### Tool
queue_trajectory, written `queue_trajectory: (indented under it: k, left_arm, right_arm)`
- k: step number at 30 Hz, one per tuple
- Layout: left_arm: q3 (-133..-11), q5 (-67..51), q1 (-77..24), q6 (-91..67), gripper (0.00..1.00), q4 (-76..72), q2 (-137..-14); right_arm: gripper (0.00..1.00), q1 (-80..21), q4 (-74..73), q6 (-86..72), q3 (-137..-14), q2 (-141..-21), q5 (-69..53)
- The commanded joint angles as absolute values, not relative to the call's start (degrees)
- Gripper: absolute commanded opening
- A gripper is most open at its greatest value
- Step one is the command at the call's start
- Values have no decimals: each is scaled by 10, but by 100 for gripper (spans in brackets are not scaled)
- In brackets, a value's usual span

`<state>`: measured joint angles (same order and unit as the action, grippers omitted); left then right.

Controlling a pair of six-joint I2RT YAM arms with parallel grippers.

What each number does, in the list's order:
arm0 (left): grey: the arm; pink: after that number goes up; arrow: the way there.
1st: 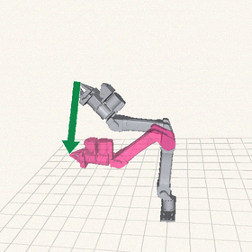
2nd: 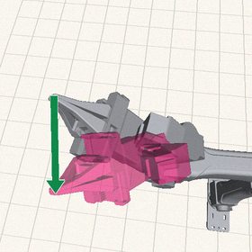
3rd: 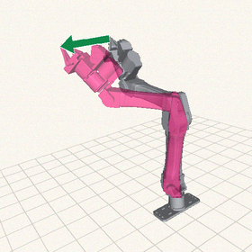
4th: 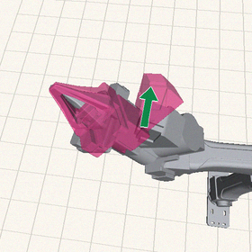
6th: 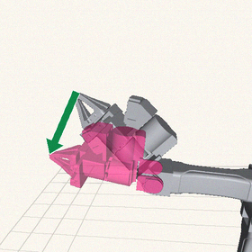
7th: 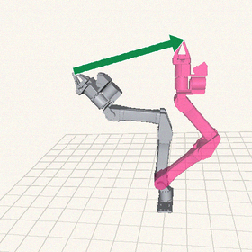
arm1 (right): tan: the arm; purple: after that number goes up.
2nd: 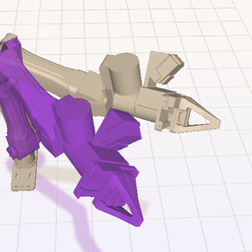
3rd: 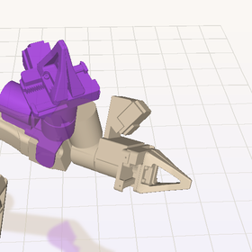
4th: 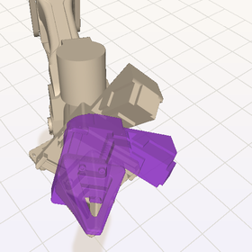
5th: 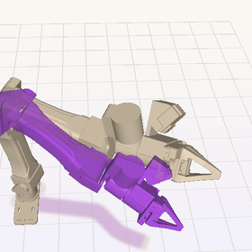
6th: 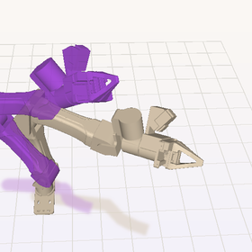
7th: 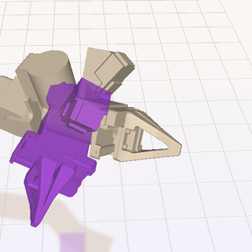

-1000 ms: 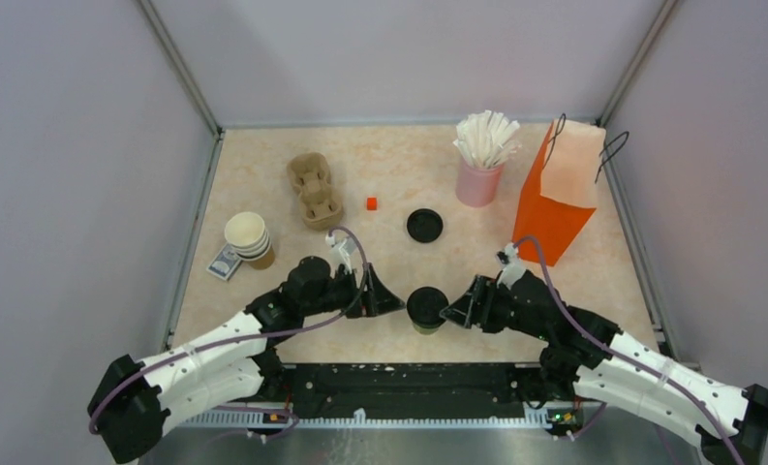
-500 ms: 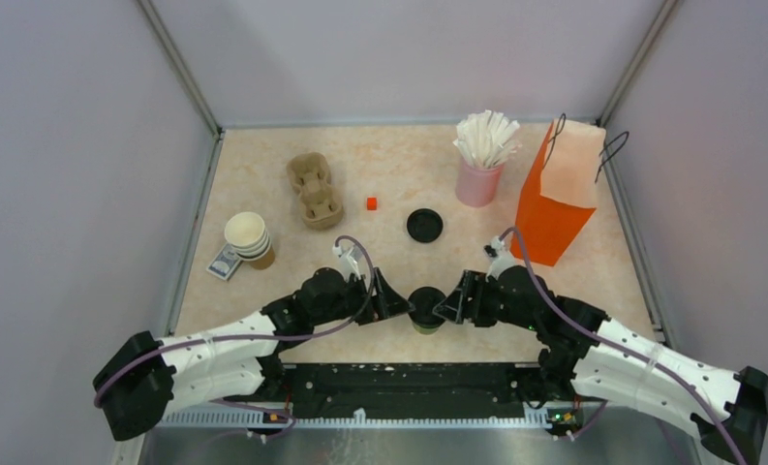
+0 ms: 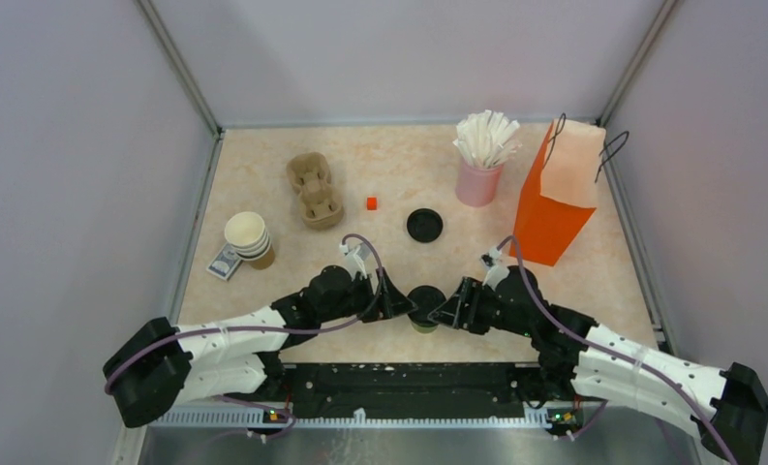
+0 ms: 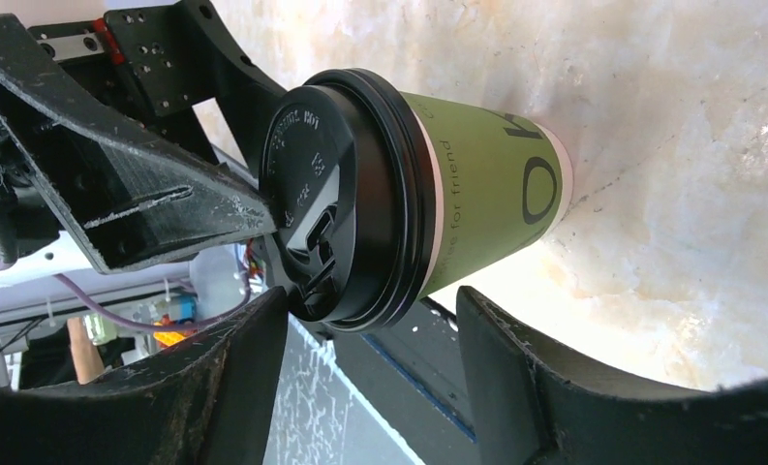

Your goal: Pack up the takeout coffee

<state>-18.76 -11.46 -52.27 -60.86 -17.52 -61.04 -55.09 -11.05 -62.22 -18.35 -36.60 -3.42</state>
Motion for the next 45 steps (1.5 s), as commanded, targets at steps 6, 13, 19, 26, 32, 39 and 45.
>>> queue_trajectory:
  k: [6, 13, 19, 26, 32, 39, 45]
  left_arm:
    - [-208, -102, -525, -577, 82, -203, -605]
    - [-216, -97, -525, -554, 81, -199, -629]
    - [-214, -91, -525, -544, 80, -198, -644]
    - [-213, -85, -525, -538, 78, -196, -656]
    - [-212, -76, -525, -533, 77, -190, -660]
    - [-208, -70, -525, -530, 75, -186, -666]
    - [-200, -64, -525, -530, 74, -182, -668]
  right_arm:
    - [60, -557, -60, -633, -157, -369, -16]
    - [55, -557, -49, -648, -109, -384, -13]
    - [53, -557, -70, -652, -89, -382, -5]
    - [49, -557, -65, -657, -50, -379, -19]
    - [45, -557, -74, -642, -50, -398, -26]
    - [37, -558, -45, -642, -36, -436, -31]
    - [33, -558, -49, -638, -32, -443, -18]
